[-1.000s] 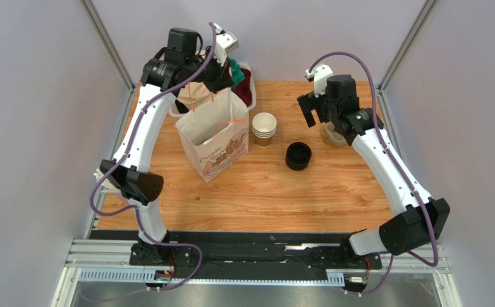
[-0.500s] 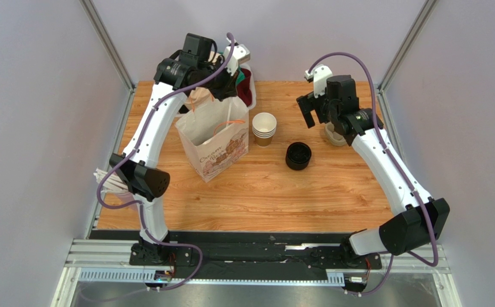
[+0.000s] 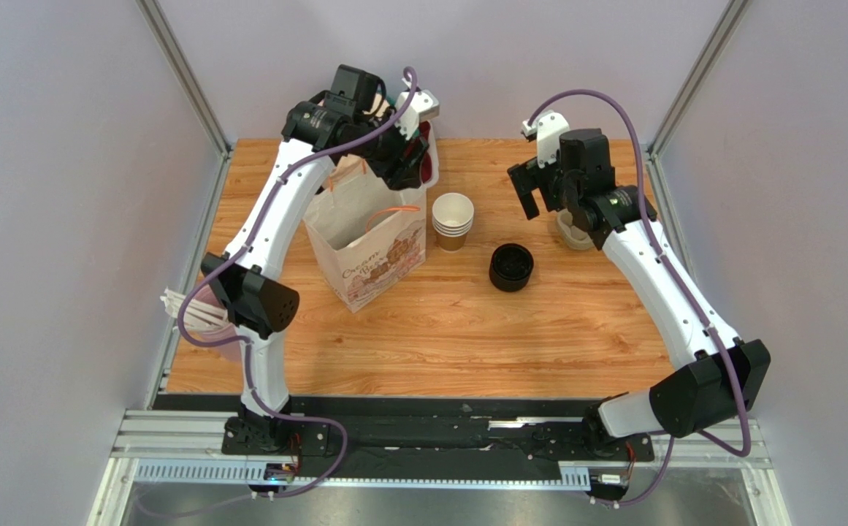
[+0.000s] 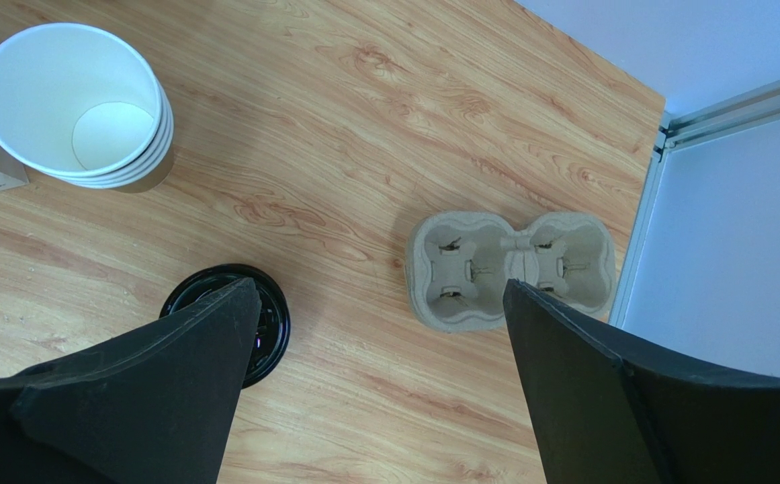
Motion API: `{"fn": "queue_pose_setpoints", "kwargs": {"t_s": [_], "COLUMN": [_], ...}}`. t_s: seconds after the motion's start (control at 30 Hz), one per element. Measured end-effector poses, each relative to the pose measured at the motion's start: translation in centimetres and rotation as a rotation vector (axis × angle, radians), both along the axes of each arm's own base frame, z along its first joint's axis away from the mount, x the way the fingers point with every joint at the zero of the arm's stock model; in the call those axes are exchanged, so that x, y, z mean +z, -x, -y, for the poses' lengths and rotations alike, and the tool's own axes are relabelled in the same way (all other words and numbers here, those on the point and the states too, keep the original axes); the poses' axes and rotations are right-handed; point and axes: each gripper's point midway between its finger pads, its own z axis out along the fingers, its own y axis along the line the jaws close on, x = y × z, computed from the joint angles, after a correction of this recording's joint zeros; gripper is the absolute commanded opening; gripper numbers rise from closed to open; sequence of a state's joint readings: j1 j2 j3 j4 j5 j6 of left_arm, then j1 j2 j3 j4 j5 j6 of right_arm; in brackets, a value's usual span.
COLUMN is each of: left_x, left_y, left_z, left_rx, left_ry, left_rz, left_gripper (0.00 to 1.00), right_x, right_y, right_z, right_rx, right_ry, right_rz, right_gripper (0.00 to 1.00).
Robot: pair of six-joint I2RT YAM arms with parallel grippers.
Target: Pack the takeout coffee
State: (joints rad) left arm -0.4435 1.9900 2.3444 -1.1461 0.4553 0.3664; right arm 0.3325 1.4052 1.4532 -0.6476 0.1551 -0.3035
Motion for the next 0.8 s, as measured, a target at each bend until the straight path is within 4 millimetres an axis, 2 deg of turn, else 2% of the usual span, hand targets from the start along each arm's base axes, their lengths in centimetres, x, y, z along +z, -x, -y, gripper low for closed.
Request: {"fn": "queue_pose_setpoints", "kwargs": {"t_s": [0.1,0.2,0.27,0.37,0.5,0.67,0.73,0.8], "left_x": [0.1,0.4,1.1,2.8,7.0,14.0,15.9,16.5], "left_y": [0.2,0.4,0.7,1.5,3.8,8.8,11.1,13.1], "left_z": [0.3,0.6,0.8,0.8,0.0,-1.5,-1.9,-2.1], "left_rx": [-0.015,-0.030,-0.041,-0.055,-0.072,-0.135,-0.176,-0.216], "left_ry": [0.014,0.033,0.053,0.084,0.149,0.255,0.291,0.312], "left_rz": [-0.005,-0.007,0.003,0.041,0.132,0.283,0.323,0.333], "left_gripper": [0.87,0.88,0.89,0.96,0.99,0.98,0.94,0.86], "right_x": [0.0,0.0,0.0,0.0,0.1,0.1,0.1,0.1], "right_y": [0.0,0.0,0.0,0.0,0.0,0.0,0.1,0.1], "right_z": [0.0,0.0,0.0,0.0,0.0,0.0,0.0,-0.2], "right_rx": [0.000,0.000,0.000,0.000,0.001,0.002,0.002,0.006], "right_ry": [0.000,0.000,0.000,0.000,0.000,-0.001,-0.001,-0.001], "right_rz": [0.000,0.000,0.000,0.000,0.001,0.002,0.002,0.002], "right_gripper": [0.99,0.99,0.99,0.99,0.99,0.99,0.99,0.99]}}
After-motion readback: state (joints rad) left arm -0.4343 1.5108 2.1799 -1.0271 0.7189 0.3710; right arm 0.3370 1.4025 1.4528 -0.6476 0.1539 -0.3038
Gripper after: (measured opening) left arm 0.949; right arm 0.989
